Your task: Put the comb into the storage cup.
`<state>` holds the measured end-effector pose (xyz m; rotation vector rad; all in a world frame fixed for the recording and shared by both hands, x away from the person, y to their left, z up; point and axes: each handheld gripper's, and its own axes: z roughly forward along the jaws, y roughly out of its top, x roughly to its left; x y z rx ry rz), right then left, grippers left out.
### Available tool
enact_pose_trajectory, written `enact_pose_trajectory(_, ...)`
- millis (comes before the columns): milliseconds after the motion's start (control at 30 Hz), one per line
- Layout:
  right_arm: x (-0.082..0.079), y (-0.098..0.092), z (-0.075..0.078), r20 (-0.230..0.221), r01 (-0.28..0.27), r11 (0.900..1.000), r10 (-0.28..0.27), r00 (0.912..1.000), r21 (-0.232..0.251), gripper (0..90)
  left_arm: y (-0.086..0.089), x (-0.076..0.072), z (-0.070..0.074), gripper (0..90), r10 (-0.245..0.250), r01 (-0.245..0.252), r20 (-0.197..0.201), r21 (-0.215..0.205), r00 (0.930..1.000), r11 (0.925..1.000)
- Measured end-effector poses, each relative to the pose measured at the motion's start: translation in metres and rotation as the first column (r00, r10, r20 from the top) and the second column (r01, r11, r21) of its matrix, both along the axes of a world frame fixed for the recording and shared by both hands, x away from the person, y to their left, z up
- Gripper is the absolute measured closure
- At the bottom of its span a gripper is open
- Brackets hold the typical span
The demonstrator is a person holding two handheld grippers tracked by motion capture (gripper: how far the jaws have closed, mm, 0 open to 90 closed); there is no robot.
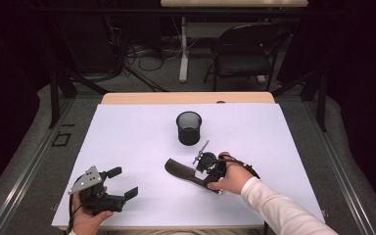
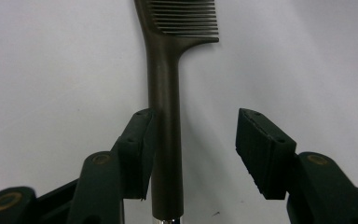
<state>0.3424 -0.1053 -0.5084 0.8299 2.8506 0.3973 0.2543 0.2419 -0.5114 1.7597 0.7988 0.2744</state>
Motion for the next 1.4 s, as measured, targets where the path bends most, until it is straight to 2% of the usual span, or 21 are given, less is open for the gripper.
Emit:
enact_pose_trajectory(200, 0.001, 0.003, -0.001, -0.015, -0.007, 1.000, 0.006, 0.9999, -0.026, 46.5, 0.000, 0.000, 0.000, 1.9, 0.000, 0.000, -0.001, 0.000, 1.0000, 1.0000)
enact_pose_trajectory(267, 0.001, 0.005, -0.001, -0.043, 0.000, 0.999, -0.001, 0.9991, -0.042, 46.2, 0.000, 0.000, 0.000, 1.9, 0.001, -0.001, -0.002, -0.001, 1.0000, 1.0000)
enact_pose_trajectory(400, 0.002, 0.006, -0.002, -0.025, -0.016, 0.999, 0.015, 0.9996, -0.048, 47.4, 0.000, 0.000, 0.000, 1.9, 0.000, 0.000, -0.003, -0.002, 1.0000, 1.0000)
enact_pose_trajectory(500, 0.003, 0.007, -0.003, -0.035, -0.008, 0.999, 0.006, 0.9994, -0.052, 50.6, 0.000, 0.000, 0.000, 1.9, -0.001, 0.001, -0.001, -0.001, 1.0000, 1.0000)
enact_pose_trajectory(567, 0.004, 0.008, -0.004, -0.070, -0.003, 0.999, -0.001, 0.9975, -0.049, 52.5, 0.000, 0.000, 0.000, 1.9, 0.000, 0.000, -0.002, -0.002, 1.0000, 1.0000)
enact_pose_trajectory(767, 0.003, 0.009, -0.005, -0.067, -0.010, 0.998, 0.006, 0.9978, -0.058, 52.5, 0.000, 0.000, -0.001, 1.9, 0.001, -0.001, -0.001, -0.003, 1.0000, 1.0000)
enact_pose_trajectory(1100, 0.002, 0.012, -0.009, -0.092, -0.021, 0.998, 0.016, 0.9956, -0.061, 57.4, 0.000, 0.000, -0.001, 1.9, -0.003, 0.003, -0.003, -0.004, 1.0000, 1.0000)
enact_pose_trajectory(1400, 0.002, 0.015, -0.013, -0.097, -0.025, 0.997, 0.018, 0.9951, -0.071, 59.0, 0.000, 0.001, -0.001, 1.9, -0.005, 0.005, -0.004, -0.001, 1.0000, 1.0000)
